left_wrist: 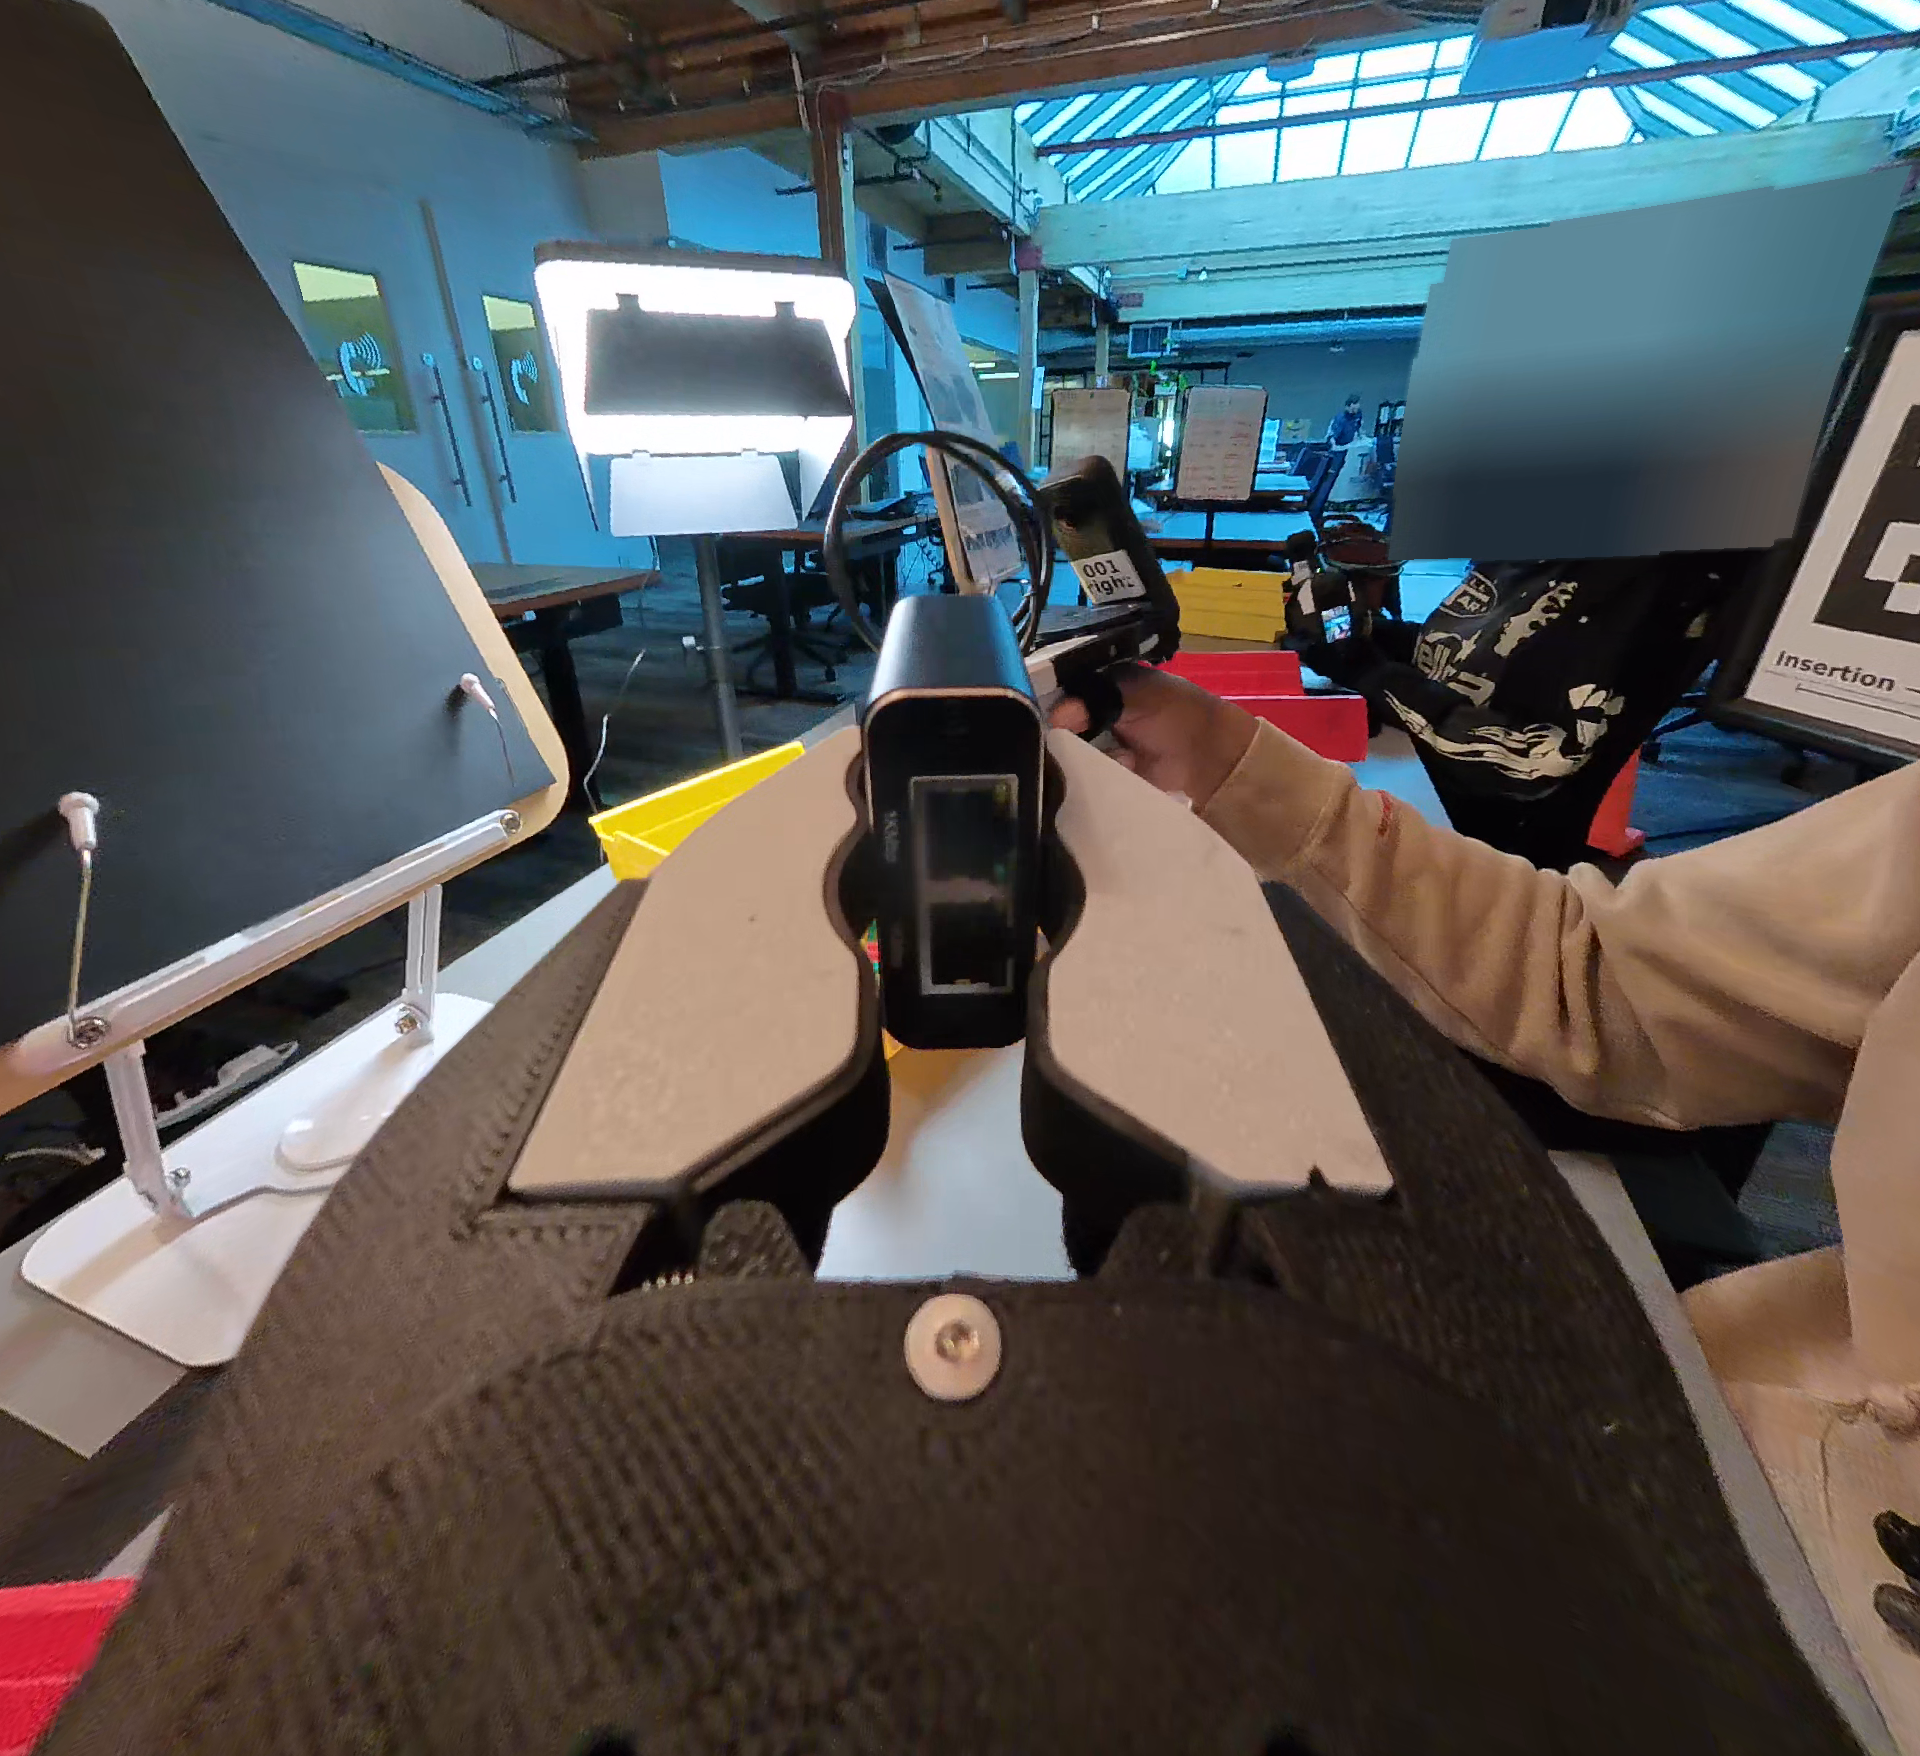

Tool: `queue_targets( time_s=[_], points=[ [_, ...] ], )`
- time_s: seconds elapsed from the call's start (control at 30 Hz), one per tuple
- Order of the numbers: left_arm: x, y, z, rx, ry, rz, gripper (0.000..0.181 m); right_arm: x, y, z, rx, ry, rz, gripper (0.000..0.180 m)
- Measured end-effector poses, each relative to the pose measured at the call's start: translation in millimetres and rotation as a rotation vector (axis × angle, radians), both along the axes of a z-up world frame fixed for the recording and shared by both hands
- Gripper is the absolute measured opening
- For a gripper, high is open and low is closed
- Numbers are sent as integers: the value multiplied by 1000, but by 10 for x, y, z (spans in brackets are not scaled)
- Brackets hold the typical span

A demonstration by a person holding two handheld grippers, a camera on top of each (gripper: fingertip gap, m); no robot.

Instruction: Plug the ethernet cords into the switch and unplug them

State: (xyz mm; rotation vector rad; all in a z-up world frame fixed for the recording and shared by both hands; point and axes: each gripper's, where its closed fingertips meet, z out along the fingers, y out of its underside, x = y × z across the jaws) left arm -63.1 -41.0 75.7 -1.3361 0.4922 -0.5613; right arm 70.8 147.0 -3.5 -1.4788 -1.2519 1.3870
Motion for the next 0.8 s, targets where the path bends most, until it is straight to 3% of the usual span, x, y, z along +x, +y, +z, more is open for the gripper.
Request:
queue_targets(
  time_s=[0.03, 0.2, 0.37, 0.53, 0.67, 0.8],
  points=[
    [16, 21, -30, -10, 5, -2, 26, 54, 70, -124, -26, -45, 7, 10],
    [79, 101, -147, -48, 25, -13, 26, 358, 321, -769, -170, -278, 33, 10],
    [100, 161, -241, -79, 33, -18, 26, 628, 235, -1307, -229, -538, 116, 10],
    [117, 197, -299, -99, 40, -22, 26, 772, 320, -1353, -212, -594, 62, 11],
    [136, 219, -332, -108, 46, -21, 26, 855, 632, -1176, -187, -526, -133, 9],
    [151, 239, -364, -117, 49, -23, 26, 1073, 1000, -1063, -72, -566, -397, 21]
  ],
)
